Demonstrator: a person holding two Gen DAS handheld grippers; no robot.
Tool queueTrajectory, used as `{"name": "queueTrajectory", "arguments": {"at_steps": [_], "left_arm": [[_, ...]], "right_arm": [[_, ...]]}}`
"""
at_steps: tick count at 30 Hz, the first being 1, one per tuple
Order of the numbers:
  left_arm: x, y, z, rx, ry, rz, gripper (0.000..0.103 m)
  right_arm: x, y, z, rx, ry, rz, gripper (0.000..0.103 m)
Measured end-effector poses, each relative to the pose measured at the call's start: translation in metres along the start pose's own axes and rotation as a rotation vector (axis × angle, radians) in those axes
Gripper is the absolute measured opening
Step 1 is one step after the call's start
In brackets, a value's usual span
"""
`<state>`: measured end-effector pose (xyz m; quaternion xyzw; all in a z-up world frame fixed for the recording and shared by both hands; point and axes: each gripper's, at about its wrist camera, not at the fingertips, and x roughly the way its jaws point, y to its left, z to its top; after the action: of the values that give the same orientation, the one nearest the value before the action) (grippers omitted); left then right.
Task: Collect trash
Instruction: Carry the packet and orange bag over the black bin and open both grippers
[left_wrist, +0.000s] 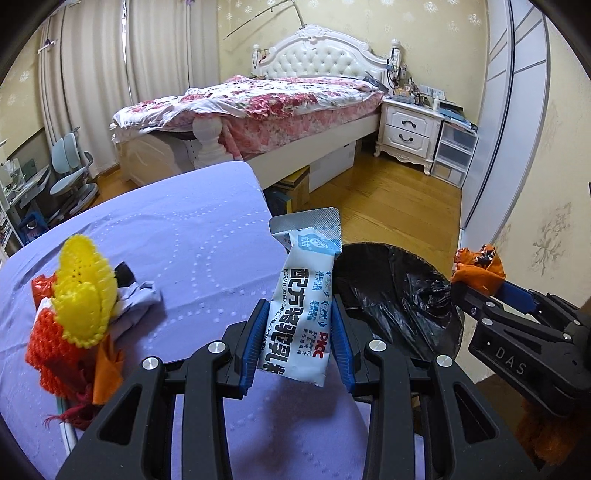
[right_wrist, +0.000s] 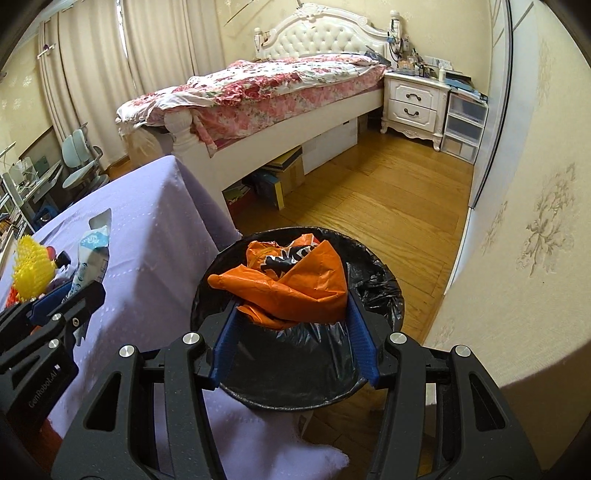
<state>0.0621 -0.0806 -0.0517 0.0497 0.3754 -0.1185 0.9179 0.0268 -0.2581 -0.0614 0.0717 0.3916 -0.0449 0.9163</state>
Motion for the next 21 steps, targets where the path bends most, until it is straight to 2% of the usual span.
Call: {"name": "queueTrajectory", "arguments": {"at_steps": [10,12,13,15,21], "left_arm": [[0.020,-0.016,0.010,0.033,0.031,0.009,0.036],[0.023,-0.019,0.012,0.039,0.034,0.011,0.041],[0.023,-0.020,0.012,0.041,0.034,0.017,0.044],[0.023,-0.019,0.013,0.034,0.030,0.024,0.064],[0.016,-0.017,0.015,0.024,0.010,0.026,0.075]], "right_arm": [[0.016,-0.009,0.013,0.017,0.013,-0.005,0.053],[0.017,-0.011,0.015,0.019,0.017,-0.004,0.055],[0.018,-0.012,0.014,0.020,0.019,-0.005,0.059],[0.018,-0.012,0.016,0.026,0.016,-0.005,0.066],[0.016,-0.018,0.018,0.047,0.011,-0.019,0.067]]}}
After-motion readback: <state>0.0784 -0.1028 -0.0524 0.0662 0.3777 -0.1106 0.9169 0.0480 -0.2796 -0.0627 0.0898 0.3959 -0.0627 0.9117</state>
